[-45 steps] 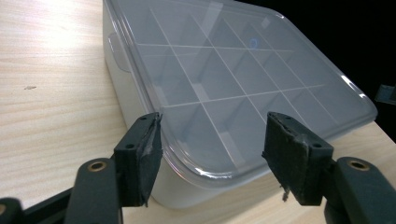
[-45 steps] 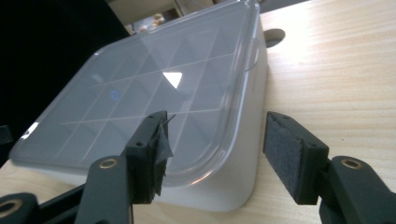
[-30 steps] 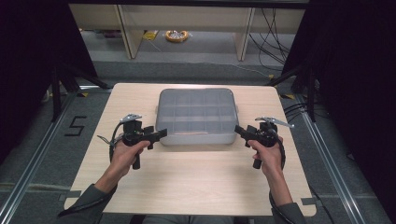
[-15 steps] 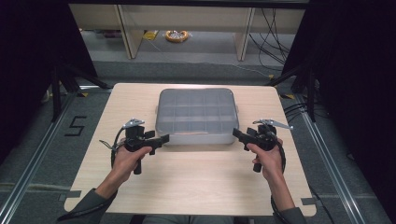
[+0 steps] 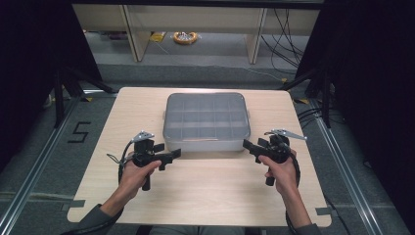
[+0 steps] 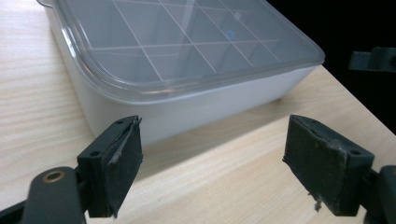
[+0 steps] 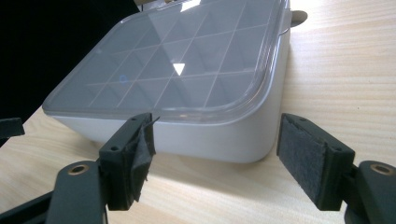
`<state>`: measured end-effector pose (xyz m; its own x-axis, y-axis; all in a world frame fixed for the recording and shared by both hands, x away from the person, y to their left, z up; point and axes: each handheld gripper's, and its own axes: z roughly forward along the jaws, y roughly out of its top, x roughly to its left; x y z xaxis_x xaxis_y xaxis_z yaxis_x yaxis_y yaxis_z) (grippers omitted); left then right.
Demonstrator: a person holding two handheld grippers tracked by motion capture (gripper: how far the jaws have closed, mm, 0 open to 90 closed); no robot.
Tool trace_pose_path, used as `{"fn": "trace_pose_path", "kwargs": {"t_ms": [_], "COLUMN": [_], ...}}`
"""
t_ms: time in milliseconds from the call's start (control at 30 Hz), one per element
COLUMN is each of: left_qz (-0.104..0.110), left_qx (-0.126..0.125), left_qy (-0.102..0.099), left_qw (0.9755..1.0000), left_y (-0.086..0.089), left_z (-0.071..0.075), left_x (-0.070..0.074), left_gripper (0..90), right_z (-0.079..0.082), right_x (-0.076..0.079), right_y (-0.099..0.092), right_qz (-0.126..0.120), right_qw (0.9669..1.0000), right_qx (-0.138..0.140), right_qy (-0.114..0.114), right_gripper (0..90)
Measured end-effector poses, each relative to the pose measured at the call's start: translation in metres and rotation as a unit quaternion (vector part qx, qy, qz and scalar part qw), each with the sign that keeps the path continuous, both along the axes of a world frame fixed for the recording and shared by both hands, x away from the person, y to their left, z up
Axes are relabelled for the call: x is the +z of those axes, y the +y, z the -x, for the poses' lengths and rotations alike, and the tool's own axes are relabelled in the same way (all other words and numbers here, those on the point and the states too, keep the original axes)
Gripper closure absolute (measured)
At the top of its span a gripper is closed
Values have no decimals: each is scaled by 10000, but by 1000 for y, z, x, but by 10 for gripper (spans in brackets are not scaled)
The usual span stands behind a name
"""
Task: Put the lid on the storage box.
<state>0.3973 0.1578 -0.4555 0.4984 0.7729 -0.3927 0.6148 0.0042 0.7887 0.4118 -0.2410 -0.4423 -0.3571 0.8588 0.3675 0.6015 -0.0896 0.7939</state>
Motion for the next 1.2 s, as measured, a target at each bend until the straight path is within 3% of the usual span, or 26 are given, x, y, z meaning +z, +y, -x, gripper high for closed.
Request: {"fn": "trace_pose_path", "kwargs": {"t_ms": [33, 67, 167, 200, 233, 267, 333, 400, 467, 500, 533, 600, 733, 767, 867, 1000, 1033, 1067, 1100, 1133, 1200], "left_qz": [-12, -2, -32, -41, -47, -69, -86, -60, -95, -110, -123, -109, -162, -171, -196, -210, -189, -181, -203, -200, -186], "left_qx": [-12, -73, -82, -103, -119, -130, -156, -174, -205, -201, -187, -242, -307, -316, -357, -419, -475, -492, -510, -525, -513], "left_qy": [-14, -46, -19, -20, -31, -32, -15, -10, -33, -36, -39, -71, -100, -94, -71, -92, -62, -94, -106, -128, -130], "left_qw": [10000, 10000, 10000, 9999, 9999, 9999, 9998, 9998, 9997, 9997, 9997, 9996, 9993, 9993, 9991, 9989, 9987, 9986, 9984, 9983, 9984], "left_y": [0, -1, -2, -2, -2, -2, -1, 1, 2, 2, 1, 2, 2, 2, 1, 1, 2, 2, 3, 3, 5], "left_z": [1, 2, 7, 8, 9, 11, 13, 15, 16, 17, 18, 19, 22, 22, 25, 30, 31, 32, 34, 35, 37], "left_x": [0, -1, -2, -3, -4, -6, -8, -11, -12, -13, -13, -13, -13, -14, -15, -15, -15, -15, -15, -16, -17], "left_gripper": [189, 190, 191, 191, 191, 192, 193, 193, 193, 194, 194, 193, 189, 187, 185, 162, 154, 153, 153, 153, 153], "right_z": [3, 4, 6, 10, 10, 8, 12, 11, 12, 14, 13, 14, 19, 21, 22, 29, 29, 32, 32, 35, 36], "right_x": [2, 1, -1, 0, 0, -3, -2, -5, -6, -5, -7, -7, -7, -8, -10, -10, -12, -12, -14, -14, -16], "right_y": [2, 1, 0, 3, 3, 1, 4, 2, 4, 6, 4, 5, 7, 10, 10, 11, 12, 14, 13, 12, 14], "right_qz": [-109, -47, 25, -86, -86, 39, -61, 43, 55, -68, 75, 100, 145, 2, 111, 259, 238, 162, 203, 286, 247], "right_qw": [9998, 10000, 10000, 9998, 9998, 10000, 9998, 9999, 9999, 9997, 9998, 9998, 9996, 9998, 9998, 9994, 9994, 9997, 9995, 9992, 9994], "right_qx": [-64, 22, 28, -30, -30, 56, -28, 126, 65, 88, 174, 167, 214, 168, 175, 243, 225, 170, 218, 288, 216], "right_qy": [136, 28, 11, 185, 185, 11, 205, 70, 105, 213, 60, 20, 108, 49, -36, 29, -90, 52, -67, 25, -55], "right_gripper": [287, 286, 286, 286, 286, 286, 285, 285, 283, 282, 278, 263, 215, 193, 160, 160, 160, 160, 160, 160, 159]}}
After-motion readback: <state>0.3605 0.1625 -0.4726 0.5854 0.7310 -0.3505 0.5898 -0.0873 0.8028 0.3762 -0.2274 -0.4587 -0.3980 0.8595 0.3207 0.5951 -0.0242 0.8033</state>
